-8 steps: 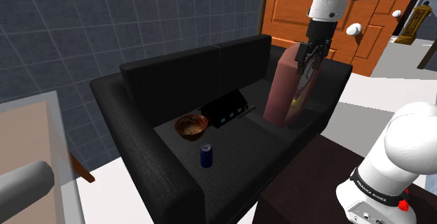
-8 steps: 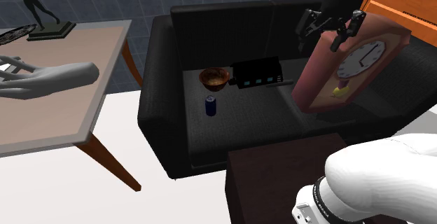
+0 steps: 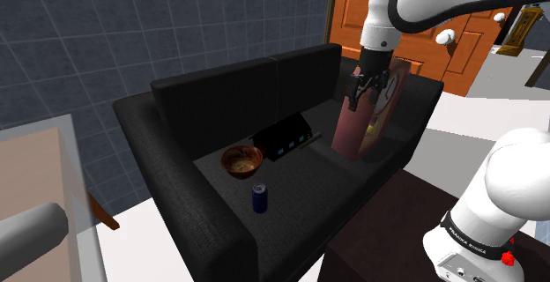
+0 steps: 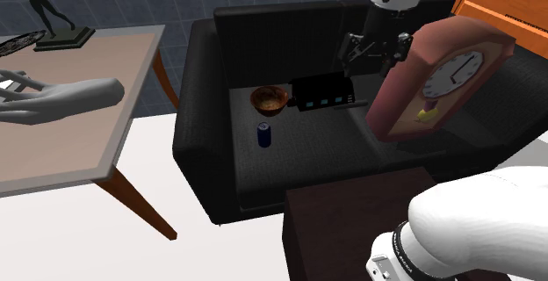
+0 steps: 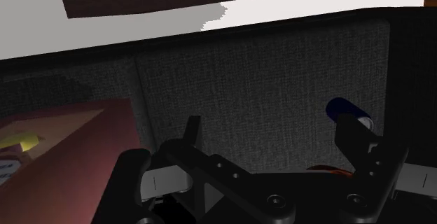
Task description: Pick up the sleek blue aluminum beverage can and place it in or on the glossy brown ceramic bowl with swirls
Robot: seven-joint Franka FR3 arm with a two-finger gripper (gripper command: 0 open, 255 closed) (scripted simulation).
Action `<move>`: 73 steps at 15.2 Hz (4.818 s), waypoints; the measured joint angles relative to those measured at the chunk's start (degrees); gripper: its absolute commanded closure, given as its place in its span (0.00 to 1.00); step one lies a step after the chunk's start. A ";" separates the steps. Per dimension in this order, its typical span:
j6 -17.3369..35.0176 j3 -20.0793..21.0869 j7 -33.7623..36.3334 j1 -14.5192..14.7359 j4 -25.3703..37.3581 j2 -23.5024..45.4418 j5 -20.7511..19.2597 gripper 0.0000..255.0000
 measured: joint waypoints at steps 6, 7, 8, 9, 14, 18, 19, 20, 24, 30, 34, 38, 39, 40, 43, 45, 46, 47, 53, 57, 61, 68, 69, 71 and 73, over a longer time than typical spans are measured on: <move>10.36 4.72 4.87 1.69 -0.91 9.36 1.47 0.00; 11.97 5.52 5.76 1.95 -0.80 11.07 1.59 0.00; 14.09 6.08 6.31 1.97 -0.68 13.36 1.45 0.00; 15.96 6.97 7.36 2.15 0.14 16.04 1.37 0.00; 23.52 10.36 12.22 2.85 2.41 26.04 -0.08 0.00; 28.36 12.41 16.84 3.38 6.27 35.11 -3.06 0.00; 29.19 12.60 17.80 3.44 7.65 37.44 -4.04 0.00; 30.25 12.89 19.06 3.73 8.67 39.69 -5.02 0.00; 32.93 13.25 24.52 5.65 14.92 49.45 -9.60 0.00; 35.34 11.69 30.62 9.72 24.72 62.76 -15.20 0.00; 35.31 10.44 33.09 12.48 32.06 70.63 -17.35 0.00; 37.10 9.64 33.52 12.92 33.26 73.67 -18.25 0.00; 37.66 9.47 33.76 13.10 33.27 74.26 -18.45 0.00; 38.31 9.30 33.92 13.20 33.13 74.76 -18.66 0.00; 38.89 9.07 34.04 13.33 33.43 75.65 -18.90 0.00; 38.93 9.04 34.06 13.36 33.51 75.76 -18.92 0.00; 38.94 9.04 34.07 13.37 33.53 75.78 -18.93 0.00; 38.95 9.04 34.07 13.37 33.53 75.79 -18.93 0.00; 38.96 9.04 34.07 13.37 33.53 75.79 -18.93 1.00; 38.97 9.05 34.07 13.37 33.52 75.78 -18.93 1.00; 37.98 9.36 33.76 13.10 33.34 74.64 -18.58 1.00; 34.72 10.50 32.78 12.23 32.23 70.21 -17.23 1.00; 34.12 10.68 32.55 12.06 32.13 69.49 -16.98 1.00; 33.00 10.96 32.25 11.87 32.25 68.47 -16.59 1.00; 31.88 11.27 31.98 11.69 32.21 67.29 -16.15 1.00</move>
